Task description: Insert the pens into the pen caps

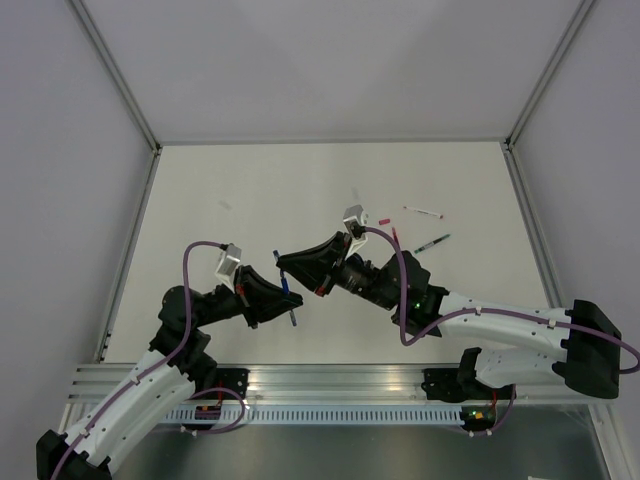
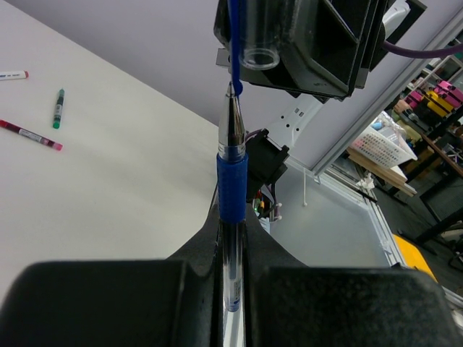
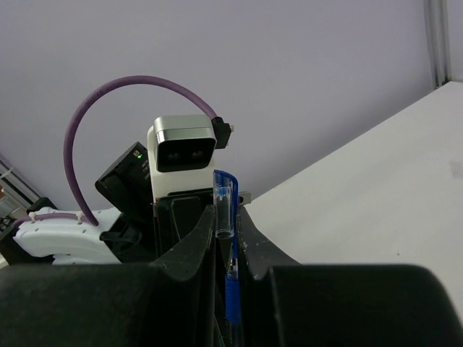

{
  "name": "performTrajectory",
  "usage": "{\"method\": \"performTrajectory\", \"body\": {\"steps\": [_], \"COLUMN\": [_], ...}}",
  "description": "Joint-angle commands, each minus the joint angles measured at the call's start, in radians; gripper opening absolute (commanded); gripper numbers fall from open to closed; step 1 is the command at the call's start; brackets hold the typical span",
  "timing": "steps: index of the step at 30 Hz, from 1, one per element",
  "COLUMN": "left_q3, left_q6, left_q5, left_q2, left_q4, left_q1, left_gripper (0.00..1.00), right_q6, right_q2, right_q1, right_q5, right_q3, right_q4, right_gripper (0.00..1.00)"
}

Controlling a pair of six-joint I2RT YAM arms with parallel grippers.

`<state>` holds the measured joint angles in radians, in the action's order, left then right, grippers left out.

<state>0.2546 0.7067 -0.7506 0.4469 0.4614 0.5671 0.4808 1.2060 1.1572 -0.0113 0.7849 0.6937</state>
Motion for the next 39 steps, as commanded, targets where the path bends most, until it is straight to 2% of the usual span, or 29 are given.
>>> {"method": "performTrajectory", "body": {"steps": [1,39], "left_q3": [0.02,0.023], "left_q6": [-0.004,-0.006], "left_q5": [0.01,0.02], "left_q2": [0.003,0.001], "left_q4": [0.019,0.002], "left_q1": [0.001,0.001], "left_gripper": [0.02,0.02], "right_q6": [-0.037,0.004], "right_q2": [-0.013,0.029], "right_q1": [0.009,0.019], "right_q5": [0.04,0.016], "right_q3": [0.013,-0.047], "right_q4": [0.007,0.11], "right_gripper": [0.0,0.0]}}
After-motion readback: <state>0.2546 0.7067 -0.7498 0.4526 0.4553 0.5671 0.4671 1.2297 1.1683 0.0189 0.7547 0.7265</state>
